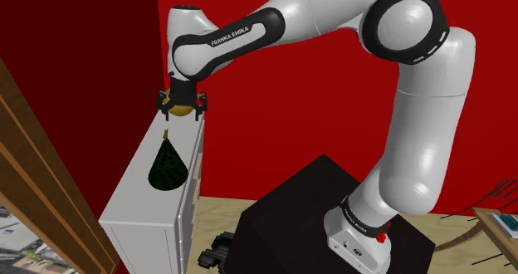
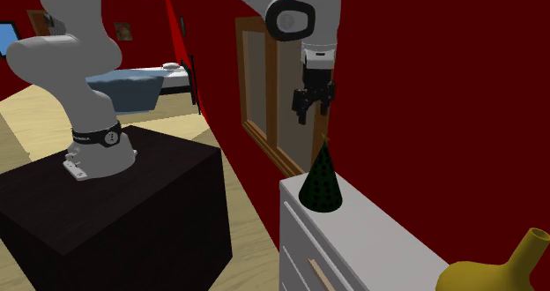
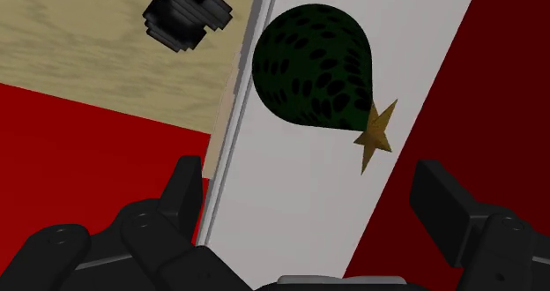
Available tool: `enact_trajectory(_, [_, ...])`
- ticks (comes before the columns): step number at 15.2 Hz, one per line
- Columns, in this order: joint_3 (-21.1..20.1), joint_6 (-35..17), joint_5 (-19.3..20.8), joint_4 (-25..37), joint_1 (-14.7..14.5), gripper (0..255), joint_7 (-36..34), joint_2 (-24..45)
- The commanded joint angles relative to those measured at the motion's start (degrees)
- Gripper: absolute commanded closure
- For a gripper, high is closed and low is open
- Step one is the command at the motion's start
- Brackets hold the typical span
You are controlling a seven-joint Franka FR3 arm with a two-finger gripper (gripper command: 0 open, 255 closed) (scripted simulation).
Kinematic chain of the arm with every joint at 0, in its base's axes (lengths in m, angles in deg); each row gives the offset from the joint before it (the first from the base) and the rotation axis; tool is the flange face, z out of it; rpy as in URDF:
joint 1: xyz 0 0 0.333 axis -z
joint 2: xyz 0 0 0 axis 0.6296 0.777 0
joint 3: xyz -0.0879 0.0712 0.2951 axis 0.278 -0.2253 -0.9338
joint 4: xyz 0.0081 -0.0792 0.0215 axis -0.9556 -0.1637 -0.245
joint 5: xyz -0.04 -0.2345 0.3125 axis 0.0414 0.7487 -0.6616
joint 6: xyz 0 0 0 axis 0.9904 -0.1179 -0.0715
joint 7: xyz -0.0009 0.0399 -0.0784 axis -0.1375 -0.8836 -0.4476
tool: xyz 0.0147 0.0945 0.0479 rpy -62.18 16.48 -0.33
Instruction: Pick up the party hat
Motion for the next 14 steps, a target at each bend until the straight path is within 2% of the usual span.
enact_trajectory(1, [0.63,0.21,1.08,4.70,-1.34,0,-1.86,4.59])
enact_trajectory(5, [2.02,1.75,2.56,15.76,-4.19,0,-4.73,14.26])
enact_trajectory(14, [2.71,-2.08,3.29,15.33,-4.66,0,-4.91,17.70])
